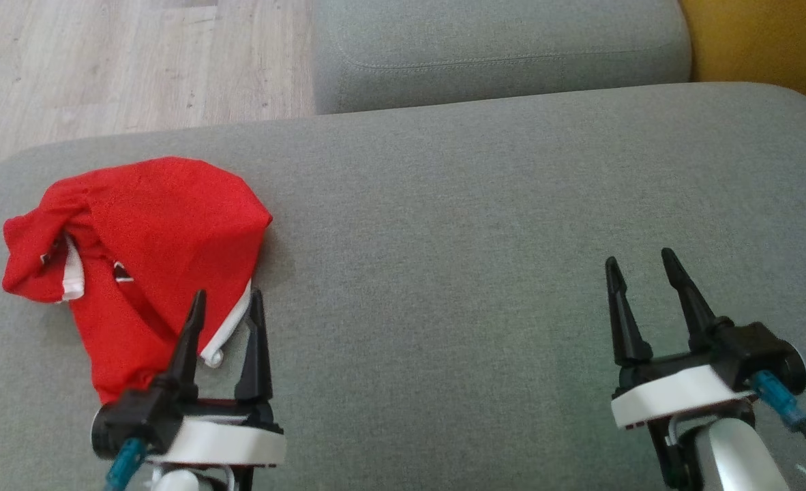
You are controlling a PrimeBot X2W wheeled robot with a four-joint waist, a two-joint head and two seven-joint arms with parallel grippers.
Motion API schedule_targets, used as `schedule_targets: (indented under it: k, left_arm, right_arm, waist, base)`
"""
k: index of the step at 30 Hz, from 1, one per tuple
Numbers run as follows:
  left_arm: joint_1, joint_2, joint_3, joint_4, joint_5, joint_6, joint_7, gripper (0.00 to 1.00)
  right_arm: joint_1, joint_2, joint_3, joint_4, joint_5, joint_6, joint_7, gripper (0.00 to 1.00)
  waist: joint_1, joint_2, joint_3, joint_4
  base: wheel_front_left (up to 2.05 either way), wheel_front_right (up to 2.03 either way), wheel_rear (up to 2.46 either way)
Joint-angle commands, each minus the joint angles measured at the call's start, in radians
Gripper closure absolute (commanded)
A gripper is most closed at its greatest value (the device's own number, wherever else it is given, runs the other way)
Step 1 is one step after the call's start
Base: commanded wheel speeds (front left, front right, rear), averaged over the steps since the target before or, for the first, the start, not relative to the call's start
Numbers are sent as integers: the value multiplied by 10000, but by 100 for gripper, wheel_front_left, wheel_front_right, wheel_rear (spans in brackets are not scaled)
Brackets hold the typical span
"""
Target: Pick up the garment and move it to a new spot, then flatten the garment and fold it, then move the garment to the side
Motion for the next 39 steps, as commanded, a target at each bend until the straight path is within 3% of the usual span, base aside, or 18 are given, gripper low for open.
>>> schedule_targets:
  k: [1,8,19,25,39]
  left_arm:
    - [-135,138,140,-446,412,101,-184,0]
    - [-129,188,-88,-653,1202,275,-390,0]
    - [131,-28,704,-840,182,-343,-711,0]
    - [205,-34,448,-389,208,-490,-740,0]
    - [51,-36,340,182,220,-594,-740,0]
  right_arm:
    - [-521,-76,297,-437,-424,65,-181,0]
    - [-510,-80,427,-619,-1157,69,-387,0]
    - [-252,-86,326,-513,528,76,-711,0]
    - [-186,-87,450,-111,1131,77,-740,0]
    - [-256,-87,520,93,1297,77,-740,0]
  waist:
    - [0,0,-1,-2]
    - [0,0,9,-16]
    - [0,0,26,8]
    - [0,0,-4,1]
    - [0,0,-52,48]
  base:
    - [0,0,0]
    - [0,0,0]
    - [0,0,0]
    - [0,0,0]
    - [0,0,0]
